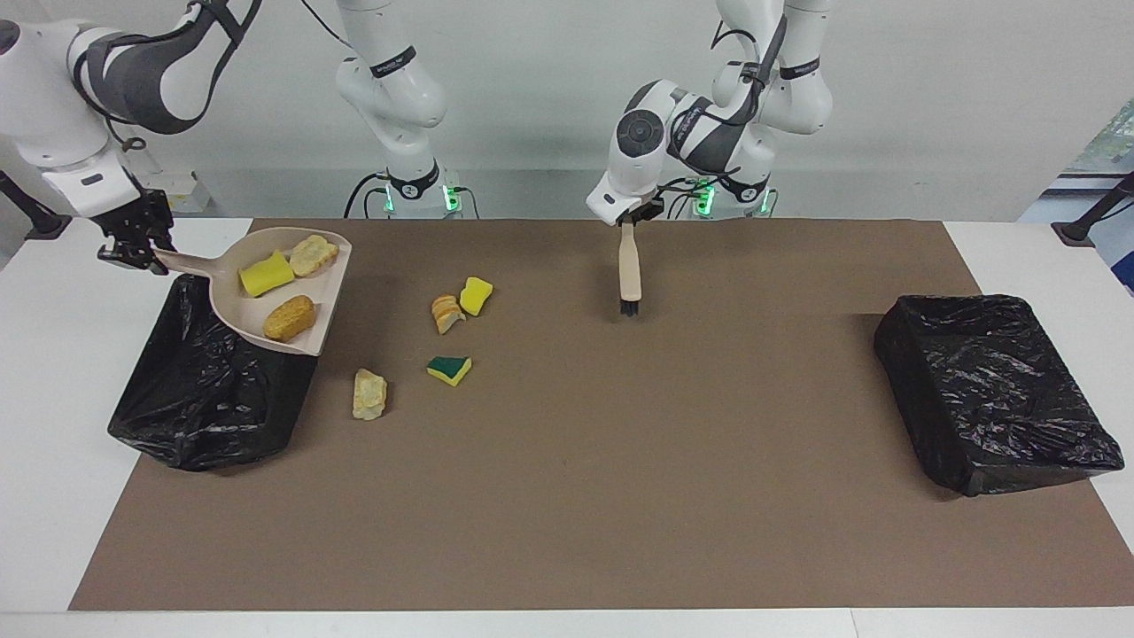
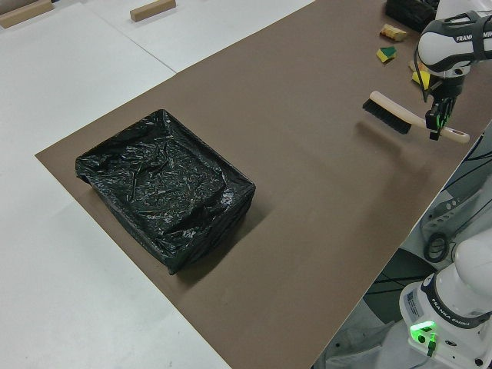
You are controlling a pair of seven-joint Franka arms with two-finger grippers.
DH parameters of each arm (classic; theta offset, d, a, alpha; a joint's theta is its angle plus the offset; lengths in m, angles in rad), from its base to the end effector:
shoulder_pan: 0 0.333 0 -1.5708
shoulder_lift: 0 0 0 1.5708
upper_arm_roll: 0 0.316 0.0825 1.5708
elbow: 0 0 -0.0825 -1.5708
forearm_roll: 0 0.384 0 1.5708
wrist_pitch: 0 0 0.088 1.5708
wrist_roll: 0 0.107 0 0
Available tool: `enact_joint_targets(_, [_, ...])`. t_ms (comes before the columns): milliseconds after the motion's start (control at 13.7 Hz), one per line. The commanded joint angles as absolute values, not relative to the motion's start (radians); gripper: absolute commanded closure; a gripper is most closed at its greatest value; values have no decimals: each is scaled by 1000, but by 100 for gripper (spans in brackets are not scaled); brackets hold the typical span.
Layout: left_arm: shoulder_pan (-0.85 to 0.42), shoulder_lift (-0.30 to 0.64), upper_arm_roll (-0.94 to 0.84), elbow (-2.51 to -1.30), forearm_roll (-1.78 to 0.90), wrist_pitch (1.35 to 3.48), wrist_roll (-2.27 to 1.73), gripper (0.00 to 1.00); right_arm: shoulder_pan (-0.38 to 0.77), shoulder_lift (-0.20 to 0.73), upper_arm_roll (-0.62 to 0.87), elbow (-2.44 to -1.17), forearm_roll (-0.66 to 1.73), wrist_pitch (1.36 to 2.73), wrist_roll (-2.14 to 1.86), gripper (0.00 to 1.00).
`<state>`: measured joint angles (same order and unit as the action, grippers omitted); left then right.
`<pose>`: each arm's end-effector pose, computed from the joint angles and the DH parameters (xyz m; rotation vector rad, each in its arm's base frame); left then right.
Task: Sweep and dump trash in bin
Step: 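Carry the dustpan with the right gripper over the black bag and tip it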
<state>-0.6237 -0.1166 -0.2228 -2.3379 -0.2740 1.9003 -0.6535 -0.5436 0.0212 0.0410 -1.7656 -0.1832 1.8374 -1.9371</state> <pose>0.2849 -0.3518 0.3606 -3.0258 0.0846 0.5853 0.4972 -0.2902 0.5444 2.2355 2.0379 -0.2258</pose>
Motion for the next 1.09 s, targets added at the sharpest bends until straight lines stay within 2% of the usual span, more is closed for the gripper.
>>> enact_joint_targets(0, [-644, -146, -207, -2365, -293, 1927, -718, 100, -571, 115, 55, -1663, -308, 1929, -1942, 100])
enact_joint_targets(73, [-640, -146, -207, -2367, -293, 1927, -729, 100, -571, 117, 54, -1672, -361, 1983, -1899, 100])
enact_joint_targets(218, [-643, -150, -209, -2370, -295, 1916, -753, 100, -557, 117, 54, -1678, -480, 1993, -1781, 100])
enact_joint_targets(583, [-676, -164, -210, -2390, -314, 1971, -765, 100, -445, 115, 54, -1674, -721, 1931, -1686, 100])
enact_joint_targets(801, [-689, -164, -210, -2391, -314, 1974, -758, 100, -411, 97, 60, -1669, -820, 1898, -1693, 100])
enact_joint_targets(1020, [-719, -161, -210, -2398, -316, 1977, -758, 100, -416, 58, 64, -1664, -807, 1896, -1736, 100])
